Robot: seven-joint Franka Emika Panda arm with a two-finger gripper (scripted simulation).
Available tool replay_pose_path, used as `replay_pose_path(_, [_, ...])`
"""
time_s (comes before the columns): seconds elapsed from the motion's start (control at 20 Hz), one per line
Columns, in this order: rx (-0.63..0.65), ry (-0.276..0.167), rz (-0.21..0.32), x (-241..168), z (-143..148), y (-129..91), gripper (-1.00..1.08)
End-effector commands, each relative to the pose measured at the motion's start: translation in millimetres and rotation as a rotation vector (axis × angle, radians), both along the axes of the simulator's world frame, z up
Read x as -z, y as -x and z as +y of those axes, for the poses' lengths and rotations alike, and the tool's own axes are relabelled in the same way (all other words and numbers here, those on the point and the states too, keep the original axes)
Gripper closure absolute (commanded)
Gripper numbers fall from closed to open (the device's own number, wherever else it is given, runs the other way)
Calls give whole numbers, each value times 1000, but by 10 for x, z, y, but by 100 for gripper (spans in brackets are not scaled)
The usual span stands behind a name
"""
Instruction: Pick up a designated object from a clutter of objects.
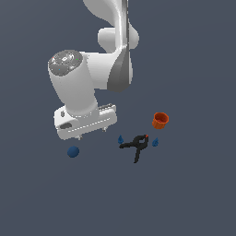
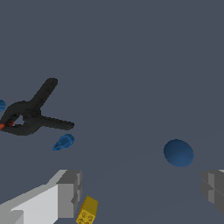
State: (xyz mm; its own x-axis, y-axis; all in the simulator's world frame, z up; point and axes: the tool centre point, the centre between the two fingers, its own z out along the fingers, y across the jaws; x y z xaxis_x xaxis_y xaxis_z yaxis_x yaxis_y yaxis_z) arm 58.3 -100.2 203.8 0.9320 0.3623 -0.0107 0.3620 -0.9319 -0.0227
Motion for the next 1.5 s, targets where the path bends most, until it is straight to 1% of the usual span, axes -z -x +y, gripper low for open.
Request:
replay_pose_path(0.0, [-38,0,-4,157,-167,-37,-92])
replay_pose_path(0.45, [-169,5,-15,728,-758,-84,-92])
replay_pose_path(0.75, [-233,10,-19,1016,-1048,-62,-92])
replay_pose_path(1.1, [-273,14,-20,1199,-1228,-33,-92])
replay_pose_path(1.45, [-276,14,-20,1237,-1250,-25,-92])
